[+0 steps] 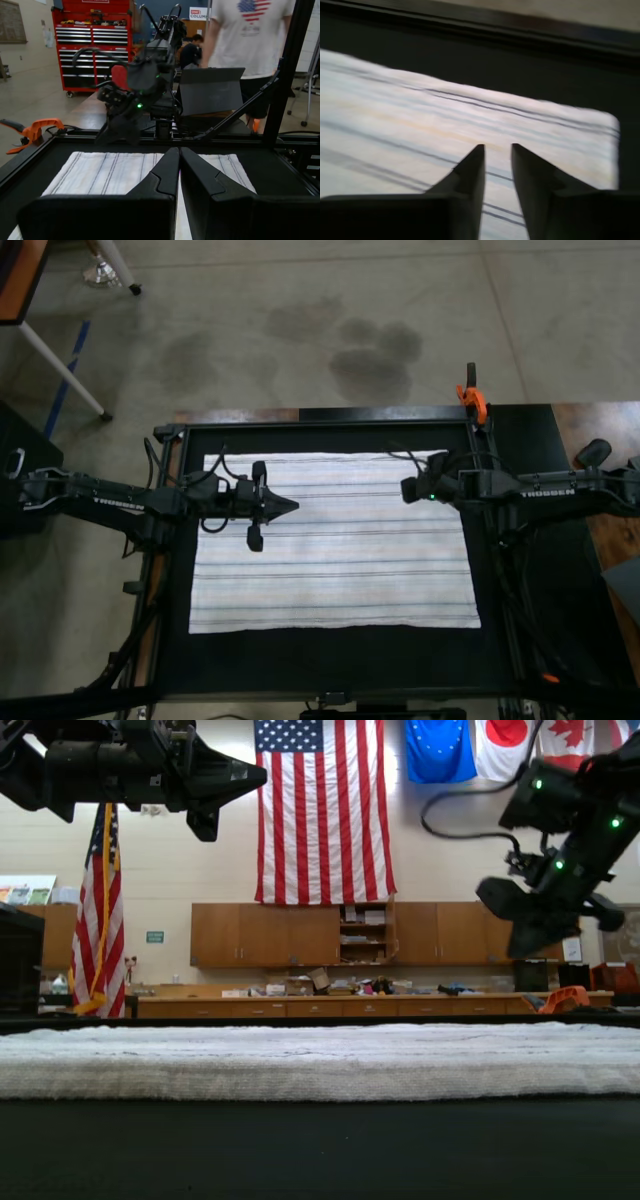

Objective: Fold the towel

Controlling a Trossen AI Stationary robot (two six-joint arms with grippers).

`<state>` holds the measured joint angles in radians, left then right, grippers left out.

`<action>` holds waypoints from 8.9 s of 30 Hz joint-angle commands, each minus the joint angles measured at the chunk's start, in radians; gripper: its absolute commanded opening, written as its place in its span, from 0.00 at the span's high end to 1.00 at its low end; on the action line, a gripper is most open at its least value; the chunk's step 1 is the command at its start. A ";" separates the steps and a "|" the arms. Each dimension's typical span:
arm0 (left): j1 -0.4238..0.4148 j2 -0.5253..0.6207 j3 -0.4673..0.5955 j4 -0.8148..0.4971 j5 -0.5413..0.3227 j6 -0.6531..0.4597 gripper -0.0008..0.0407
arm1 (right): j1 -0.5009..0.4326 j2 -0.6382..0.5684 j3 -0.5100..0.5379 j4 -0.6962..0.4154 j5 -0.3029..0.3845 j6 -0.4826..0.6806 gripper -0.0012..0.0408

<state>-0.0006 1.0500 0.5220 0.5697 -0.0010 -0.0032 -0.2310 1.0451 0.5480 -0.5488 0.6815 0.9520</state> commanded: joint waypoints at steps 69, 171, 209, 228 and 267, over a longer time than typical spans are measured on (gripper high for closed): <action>0.000 -0.001 0.000 0.008 0.000 0.000 0.98 | -0.453 0.226 -0.226 0.378 -0.220 -0.044 0.47; 0.000 -0.060 0.000 0.008 0.000 -0.060 0.98 | 0.132 0.607 0.283 0.736 -0.341 -0.156 0.97; 0.000 -0.060 0.000 0.008 0.000 -0.061 0.98 | 0.025 0.977 0.707 0.665 -0.431 -0.306 0.97; 0.000 -0.060 0.000 0.006 0.001 -0.094 0.98 | 0.019 0.971 0.690 0.610 -0.526 -0.320 0.55; -0.001 0.457 0.100 -0.480 -0.271 0.272 0.98 | 0.133 0.433 0.612 0.118 -0.443 -0.346 0.53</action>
<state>-0.0021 1.4860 0.6037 0.0895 -0.2703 0.2501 -0.1123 1.4826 1.1667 -0.4282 0.2329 0.6006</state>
